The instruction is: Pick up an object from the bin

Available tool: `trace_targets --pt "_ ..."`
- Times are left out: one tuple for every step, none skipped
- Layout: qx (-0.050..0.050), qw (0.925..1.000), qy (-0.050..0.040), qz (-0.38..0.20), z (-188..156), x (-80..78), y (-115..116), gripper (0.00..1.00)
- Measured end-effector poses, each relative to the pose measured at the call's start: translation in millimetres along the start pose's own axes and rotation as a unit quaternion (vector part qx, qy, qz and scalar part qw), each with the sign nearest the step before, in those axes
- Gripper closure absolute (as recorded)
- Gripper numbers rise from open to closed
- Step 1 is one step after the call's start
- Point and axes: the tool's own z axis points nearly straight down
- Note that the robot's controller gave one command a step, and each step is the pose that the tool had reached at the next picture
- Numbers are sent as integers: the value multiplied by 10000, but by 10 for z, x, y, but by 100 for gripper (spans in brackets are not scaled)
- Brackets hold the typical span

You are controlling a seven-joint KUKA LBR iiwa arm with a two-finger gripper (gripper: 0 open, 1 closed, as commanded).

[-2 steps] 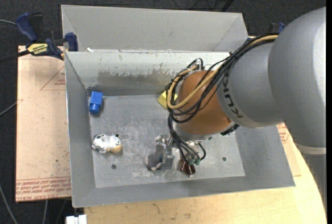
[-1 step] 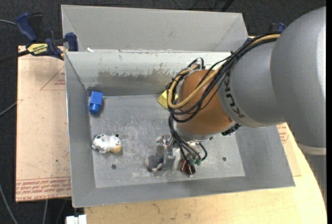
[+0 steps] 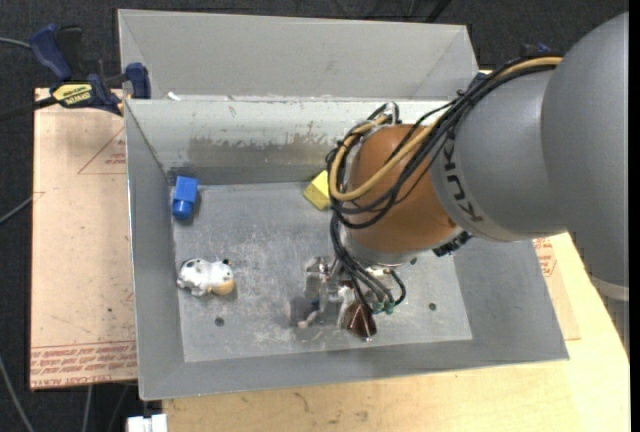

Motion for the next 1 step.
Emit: trace_targets --pt "-2 10000 -29 -1 -241 -14 2 100"
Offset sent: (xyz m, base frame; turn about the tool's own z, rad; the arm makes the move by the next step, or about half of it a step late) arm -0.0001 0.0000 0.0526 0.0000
